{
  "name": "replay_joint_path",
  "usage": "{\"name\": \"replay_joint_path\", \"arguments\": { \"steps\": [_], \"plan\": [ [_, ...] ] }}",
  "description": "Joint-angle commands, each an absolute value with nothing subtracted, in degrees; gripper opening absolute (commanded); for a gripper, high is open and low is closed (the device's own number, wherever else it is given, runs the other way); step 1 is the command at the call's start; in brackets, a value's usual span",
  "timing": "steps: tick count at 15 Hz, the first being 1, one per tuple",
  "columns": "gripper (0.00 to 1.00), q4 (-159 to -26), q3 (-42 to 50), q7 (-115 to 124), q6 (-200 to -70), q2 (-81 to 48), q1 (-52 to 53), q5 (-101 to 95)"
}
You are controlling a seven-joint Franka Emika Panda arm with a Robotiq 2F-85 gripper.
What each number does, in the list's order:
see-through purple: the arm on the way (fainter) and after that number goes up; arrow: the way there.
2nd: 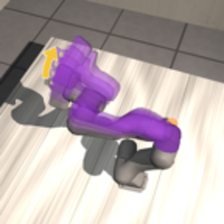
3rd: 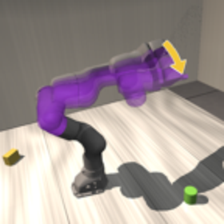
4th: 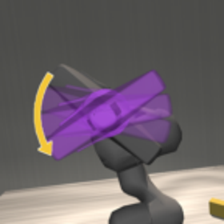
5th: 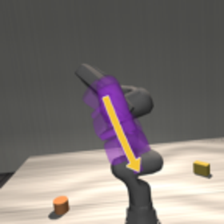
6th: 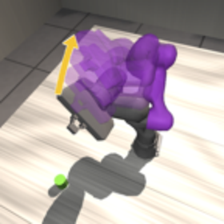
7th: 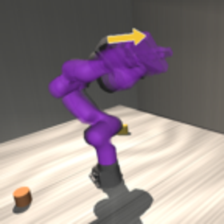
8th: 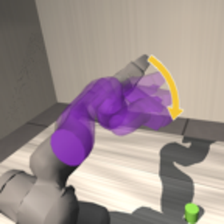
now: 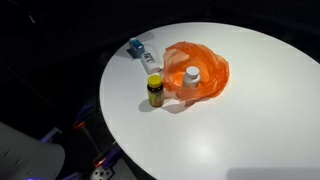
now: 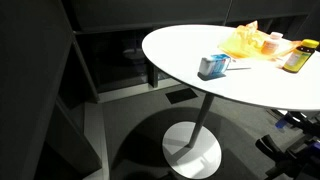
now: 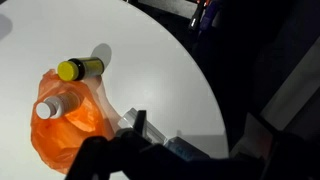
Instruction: Put the brown bottle in the plastic
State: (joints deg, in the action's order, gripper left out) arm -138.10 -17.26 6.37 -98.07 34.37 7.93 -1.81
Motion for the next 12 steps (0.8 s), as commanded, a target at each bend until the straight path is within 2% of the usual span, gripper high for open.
{"name": "replay_joint_path", "arguments": {
  "steps": [1,12],
  "plan": [
    [1.00,-138.0,-16.1,7.1,-97.9,34.1,9.4,-2.5],
    [1.00,-136.6,-15.6,6.7,-96.9,33.4,9.1,-3.1]
  ]
}}
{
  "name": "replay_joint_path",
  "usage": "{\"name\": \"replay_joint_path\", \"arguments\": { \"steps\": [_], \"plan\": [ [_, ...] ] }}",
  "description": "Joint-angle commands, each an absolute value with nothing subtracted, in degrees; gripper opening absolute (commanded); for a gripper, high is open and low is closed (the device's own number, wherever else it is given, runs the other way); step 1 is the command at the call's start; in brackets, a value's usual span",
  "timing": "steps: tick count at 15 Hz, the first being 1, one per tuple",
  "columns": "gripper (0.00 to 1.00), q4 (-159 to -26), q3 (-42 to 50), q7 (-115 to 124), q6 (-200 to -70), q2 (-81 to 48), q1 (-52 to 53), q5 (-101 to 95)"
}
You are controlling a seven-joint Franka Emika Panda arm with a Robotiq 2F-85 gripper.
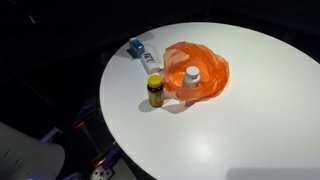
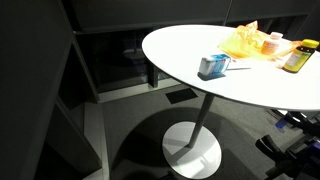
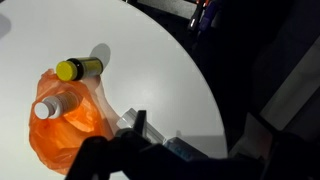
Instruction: Put the brown bottle in the plastic
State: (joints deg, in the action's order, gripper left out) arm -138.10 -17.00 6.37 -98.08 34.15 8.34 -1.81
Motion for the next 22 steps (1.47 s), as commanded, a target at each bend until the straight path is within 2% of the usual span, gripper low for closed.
{"name": "replay_joint_path", "arguments": {
  "steps": [1,11,22],
  "plan": [
    [1.00,-136.1,-15.1,6.6,-96.5,33.4,8.6,-3.7],
    [1.00,-138.7,-6.0,4.4,-102.0,37.9,4.8,-7.0],
    [1.00,-141.8,5.2,4.1,-107.1,36.2,-7.7,-9.1]
  ]
}}
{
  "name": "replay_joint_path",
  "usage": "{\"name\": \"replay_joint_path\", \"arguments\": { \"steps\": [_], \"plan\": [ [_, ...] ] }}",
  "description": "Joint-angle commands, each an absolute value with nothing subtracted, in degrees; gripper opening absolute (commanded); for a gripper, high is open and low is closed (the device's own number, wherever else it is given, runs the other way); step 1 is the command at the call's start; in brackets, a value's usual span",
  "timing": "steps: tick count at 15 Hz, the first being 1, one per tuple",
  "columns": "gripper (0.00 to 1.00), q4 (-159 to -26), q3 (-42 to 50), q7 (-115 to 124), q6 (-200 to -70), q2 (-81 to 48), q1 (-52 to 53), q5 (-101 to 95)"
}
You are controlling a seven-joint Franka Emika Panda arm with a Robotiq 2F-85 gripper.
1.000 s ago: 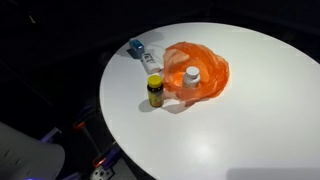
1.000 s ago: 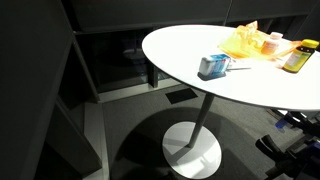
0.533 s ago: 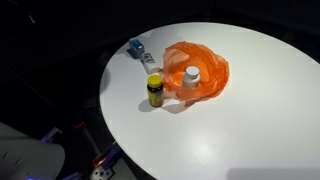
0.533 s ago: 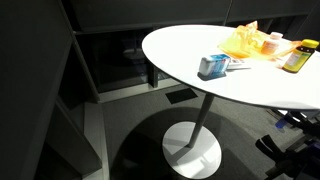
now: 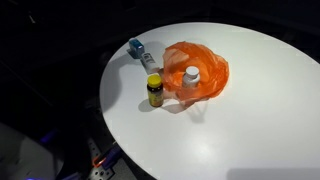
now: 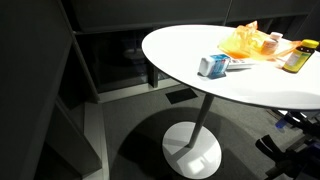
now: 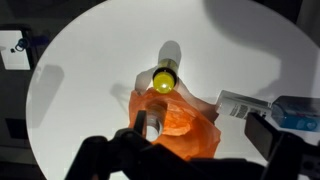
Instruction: Put the brown bottle in the plastic
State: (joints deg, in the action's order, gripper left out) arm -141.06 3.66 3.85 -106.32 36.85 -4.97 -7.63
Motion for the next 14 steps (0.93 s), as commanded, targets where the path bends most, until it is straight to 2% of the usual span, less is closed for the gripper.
{"name": "replay_joint_path", "arguments": {
  "steps": [1,14],
  "plan": [
    [1.00,-141.8,5.8,4.3,-107.1,35.9,-8.6,-8.9],
    [1.00,-142.2,7.7,3.5,-109.7,33.1,-10.6,-8.5]
  ]
}}
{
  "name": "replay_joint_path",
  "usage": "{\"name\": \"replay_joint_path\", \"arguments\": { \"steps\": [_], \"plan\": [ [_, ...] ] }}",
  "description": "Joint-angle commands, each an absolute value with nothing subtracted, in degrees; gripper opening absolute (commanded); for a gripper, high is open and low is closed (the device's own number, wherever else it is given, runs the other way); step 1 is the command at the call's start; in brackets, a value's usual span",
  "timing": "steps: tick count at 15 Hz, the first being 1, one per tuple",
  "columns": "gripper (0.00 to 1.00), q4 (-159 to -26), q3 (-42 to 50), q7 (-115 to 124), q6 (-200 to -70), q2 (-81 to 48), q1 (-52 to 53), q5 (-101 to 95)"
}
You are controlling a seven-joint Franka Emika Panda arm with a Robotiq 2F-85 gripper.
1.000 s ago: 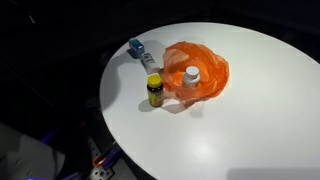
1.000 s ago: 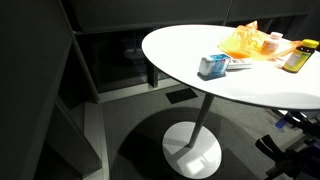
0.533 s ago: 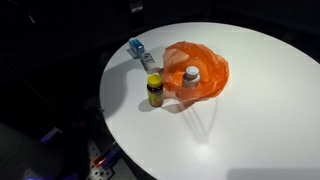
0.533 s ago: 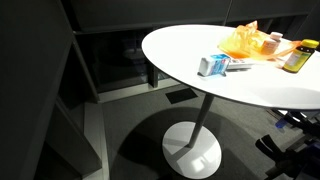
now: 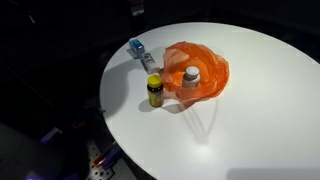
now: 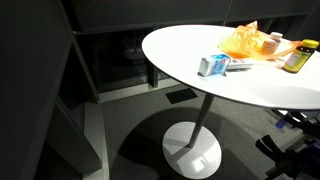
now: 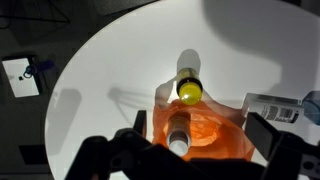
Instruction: Put the brown bottle in the plastic
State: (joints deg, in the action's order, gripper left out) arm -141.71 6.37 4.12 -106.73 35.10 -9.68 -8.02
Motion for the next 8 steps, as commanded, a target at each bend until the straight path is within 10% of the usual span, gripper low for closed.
{"name": "replay_joint_path", "arguments": {
  "steps": [1,8],
  "plan": [
    [1.00,-142.6,8.2,3.1,-111.2,32.2,-10.7,-8.4],
    [1.00,-145.6,10.7,-1.7,-121.1,24.4,-9.5,-5.5]
  ]
}}
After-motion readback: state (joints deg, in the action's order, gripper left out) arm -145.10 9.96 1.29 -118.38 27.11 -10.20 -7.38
